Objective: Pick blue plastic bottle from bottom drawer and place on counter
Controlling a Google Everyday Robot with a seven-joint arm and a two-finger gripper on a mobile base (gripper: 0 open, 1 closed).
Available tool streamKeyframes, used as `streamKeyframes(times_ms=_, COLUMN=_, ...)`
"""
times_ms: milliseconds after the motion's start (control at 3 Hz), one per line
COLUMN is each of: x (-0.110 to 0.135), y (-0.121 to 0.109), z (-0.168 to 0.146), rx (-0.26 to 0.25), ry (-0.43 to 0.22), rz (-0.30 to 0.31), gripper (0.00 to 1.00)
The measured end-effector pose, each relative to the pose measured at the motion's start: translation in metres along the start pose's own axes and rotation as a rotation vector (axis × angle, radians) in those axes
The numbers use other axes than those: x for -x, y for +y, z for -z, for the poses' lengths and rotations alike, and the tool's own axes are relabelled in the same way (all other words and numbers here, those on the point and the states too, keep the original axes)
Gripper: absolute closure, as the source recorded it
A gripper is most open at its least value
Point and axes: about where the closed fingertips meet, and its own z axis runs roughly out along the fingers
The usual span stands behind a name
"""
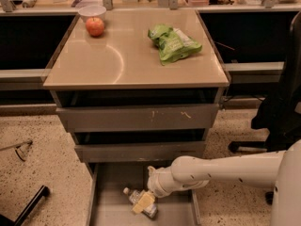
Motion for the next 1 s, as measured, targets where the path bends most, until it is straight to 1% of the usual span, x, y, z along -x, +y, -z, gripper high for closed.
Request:
streamKeyframes(times_ms=333, x=0.000, y=0.000, z=0.000, rx=0.000, ry=0.000, rz=0.000, gripper=0.00)
streamKeyframes(times_ms=667, x=-0.015, y=-0.012, z=-0.022, rx=0.012, ry=-0.020, rz=-0.044, gripper=0.00)
streamKeyframes(times_ms=1000, x=-0.044, y=-0.020, z=-0.060, rx=-0.007, ry=-0.058, rz=-0.091, gripper=0.00)
